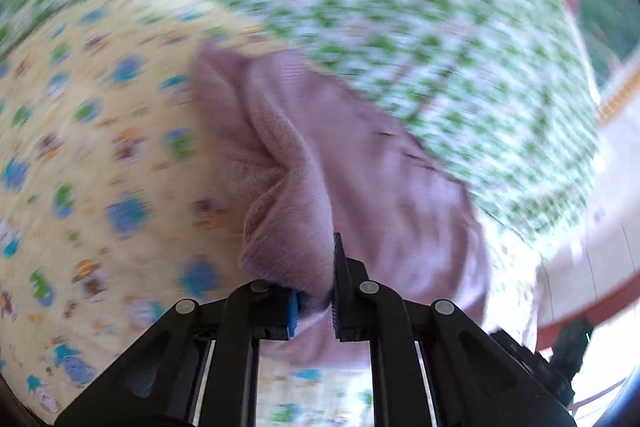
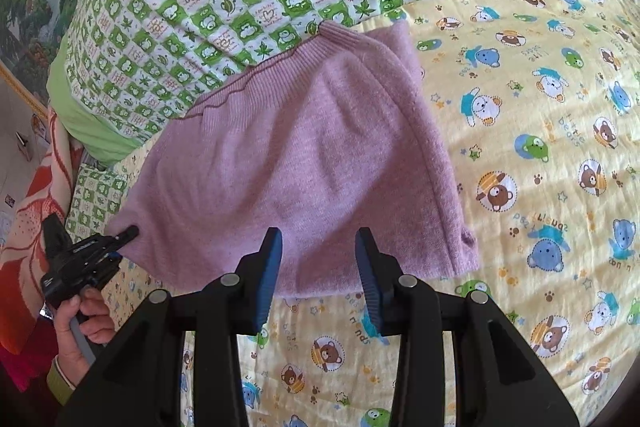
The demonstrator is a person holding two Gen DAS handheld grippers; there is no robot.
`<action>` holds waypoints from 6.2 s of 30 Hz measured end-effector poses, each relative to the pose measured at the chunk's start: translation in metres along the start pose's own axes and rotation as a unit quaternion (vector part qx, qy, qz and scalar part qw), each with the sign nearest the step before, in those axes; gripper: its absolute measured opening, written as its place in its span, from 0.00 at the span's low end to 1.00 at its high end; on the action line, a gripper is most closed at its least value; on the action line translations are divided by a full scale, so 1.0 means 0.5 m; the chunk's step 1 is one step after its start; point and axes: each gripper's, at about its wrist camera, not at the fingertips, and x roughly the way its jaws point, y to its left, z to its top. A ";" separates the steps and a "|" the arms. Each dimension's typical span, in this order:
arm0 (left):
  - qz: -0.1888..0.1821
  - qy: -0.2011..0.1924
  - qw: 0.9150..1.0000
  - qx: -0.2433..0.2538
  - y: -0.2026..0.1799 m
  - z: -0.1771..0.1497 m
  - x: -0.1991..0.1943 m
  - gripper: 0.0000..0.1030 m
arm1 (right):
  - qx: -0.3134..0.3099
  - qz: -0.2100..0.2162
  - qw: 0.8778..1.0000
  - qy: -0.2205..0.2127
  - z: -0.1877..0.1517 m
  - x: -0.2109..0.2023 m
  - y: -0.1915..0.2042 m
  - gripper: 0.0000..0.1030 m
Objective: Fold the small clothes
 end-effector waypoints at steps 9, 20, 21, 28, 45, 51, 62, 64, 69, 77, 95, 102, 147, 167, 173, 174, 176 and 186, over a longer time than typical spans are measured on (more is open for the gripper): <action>-0.078 0.049 0.986 0.137 -0.216 -0.077 0.069 0.10 | 0.003 0.021 1.000 -0.011 0.066 0.004 -0.005 0.38; -0.078 0.112 0.981 0.136 -0.213 -0.142 0.158 0.10 | -0.011 0.094 0.995 0.037 0.163 0.122 0.039 0.61; -0.079 0.113 0.981 0.134 -0.211 -0.141 0.157 0.10 | -0.014 0.114 0.992 0.044 0.172 0.140 0.050 0.63; -0.083 0.115 0.981 0.130 -0.188 -0.142 0.144 0.10 | -0.017 0.194 0.976 0.097 0.225 0.273 0.121 0.66; -0.098 0.107 0.976 0.163 -0.258 -0.132 0.112 0.10 | -0.028 0.241 0.966 0.088 0.283 0.335 0.198 0.16; -0.143 0.117 0.959 0.213 -0.368 -0.148 0.126 0.10 | -0.049 0.228 0.972 0.032 0.319 0.210 0.155 0.16; -0.137 0.156 0.936 0.283 -0.458 -0.228 0.223 0.10 | 0.021 0.151 0.988 -0.001 0.310 0.161 -0.090 0.16; -0.133 0.157 0.932 0.300 -0.468 -0.236 0.229 0.11 | 0.023 0.160 0.987 -0.008 0.312 0.155 -0.101 0.16; -0.103 0.185 0.928 0.308 -0.450 -0.251 0.283 0.13 | 0.009 0.125 0.992 0.007 0.301 0.180 -0.116 0.16; -0.125 0.190 0.930 0.289 -0.409 -0.226 0.259 0.41 | 0.050 0.111 0.992 -0.006 0.266 0.170 -0.156 0.32; -0.053 0.170 0.971 0.158 -0.226 -0.146 0.157 0.59 | 0.024 0.082 0.996 0.010 0.100 0.055 -0.109 0.32; -0.039 0.168 0.978 0.121 -0.199 -0.118 0.179 0.63 | 0.047 0.085 0.995 0.007 0.119 0.095 -0.111 0.42; 0.000 0.120 0.992 0.042 -0.214 0.176 0.415 0.22 | 0.062 0.060 0.995 -0.042 0.203 0.134 -0.163 0.50; -0.050 0.163 0.984 0.049 -0.172 0.024 0.269 0.80 | 0.037 0.079 0.996 -0.019 0.163 0.104 -0.142 0.85; -0.058 0.187 0.980 0.027 -0.152 -0.034 0.281 0.84 | 0.037 0.071 0.997 0.015 0.126 0.128 -0.155 0.85; -0.059 0.188 0.980 0.024 -0.150 -0.037 0.284 0.85 | 0.042 0.073 0.996 0.021 0.125 0.131 -0.161 0.85; -0.062 0.188 0.980 0.024 -0.153 -0.035 0.300 0.86 | 0.044 0.080 0.996 0.023 0.126 0.135 -0.167 0.85; -0.110 0.194 0.975 0.025 -0.179 -0.041 0.351 0.44 | 0.080 0.146 0.985 0.054 0.126 0.188 -0.178 0.46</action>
